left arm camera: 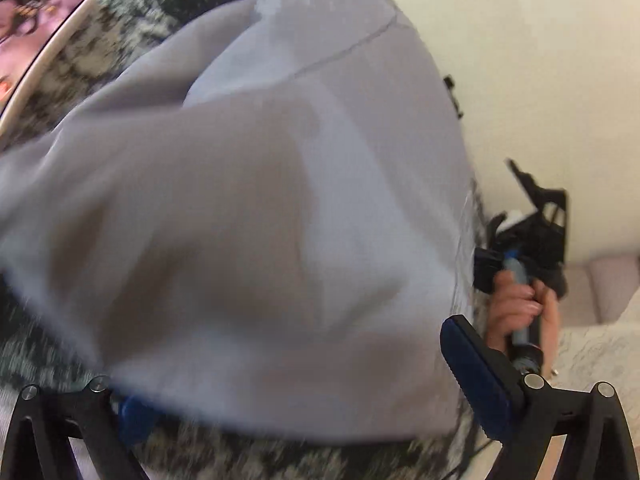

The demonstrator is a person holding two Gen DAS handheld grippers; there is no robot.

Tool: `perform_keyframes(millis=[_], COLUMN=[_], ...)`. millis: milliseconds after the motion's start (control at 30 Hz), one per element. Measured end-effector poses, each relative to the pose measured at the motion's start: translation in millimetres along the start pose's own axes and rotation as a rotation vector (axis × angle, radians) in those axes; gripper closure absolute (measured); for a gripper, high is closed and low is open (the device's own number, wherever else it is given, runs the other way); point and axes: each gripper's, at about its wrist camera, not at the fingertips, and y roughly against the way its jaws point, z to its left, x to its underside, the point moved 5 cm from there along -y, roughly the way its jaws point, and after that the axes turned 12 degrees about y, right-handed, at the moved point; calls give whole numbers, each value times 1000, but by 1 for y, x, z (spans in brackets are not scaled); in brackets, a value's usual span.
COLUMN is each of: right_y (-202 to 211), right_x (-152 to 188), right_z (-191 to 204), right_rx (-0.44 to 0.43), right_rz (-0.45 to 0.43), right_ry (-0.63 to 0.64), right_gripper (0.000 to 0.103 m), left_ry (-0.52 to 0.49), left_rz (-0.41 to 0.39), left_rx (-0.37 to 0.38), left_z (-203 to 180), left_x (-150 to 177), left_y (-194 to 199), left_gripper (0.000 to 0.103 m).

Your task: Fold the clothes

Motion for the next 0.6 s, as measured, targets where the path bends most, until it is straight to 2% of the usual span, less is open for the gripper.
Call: perform_keyframes(millis=[33,67,100,133,167,200,267,333,367,400,433,467,533,567,600], right_y=[-14,-23,-15,-7,2,10,27,44,52,61,70,79,96,105,116], right_x=[-6,-10,0,9,19,28,47,66,76,85,95,104,123,133,144], right_z=[5,10,13,15,18,20,26,31,33,36,39,41,47,49,49], right_rx=[36,70,101,132,163,194,255,317,348,378,409,440,501,521,494], right_rz=[19,32,20,9,-3,-14,-37,-61,-72,-84,-95,-107,-130,-147,-183], right_ry=[22,39,36,33,29,26,20,14,11,8,5,2,-4,-7,-10], right_gripper=[1,0,8,57,68,76,78,78,75,59,18,2,2,2,2], left_ry=[-14,-23,-27,-31,-49,-70,-203,-307,-346,-356,-334,-303,-294,-322,-344], left_rz=[-5,-8,-9,-6,-13,-22,-58,-65,-57,-47,-44,-40,-81,-122,-143], left_rx=[5,6,3,-2,-2,0,-20,-90,-143,-196,-254,-313,-349,-342,-328], left_z=[-1,-2,-3,-6,-11,-17,-48,-73,-83,-87,-85,-82,-89,-94,-93], left_x=[-3,-5,-8,-13,-15,-17,-32,-55,-68,-86,-106,-121,-128,-126,-116], left_y=[-1,-2,-2,-2,1,4,8,-6,-18,-30,-41,-47,-31,-17,-3], left_gripper=[6,12,23,30,36,37,37,36,33,32,32,32,34,31,25])
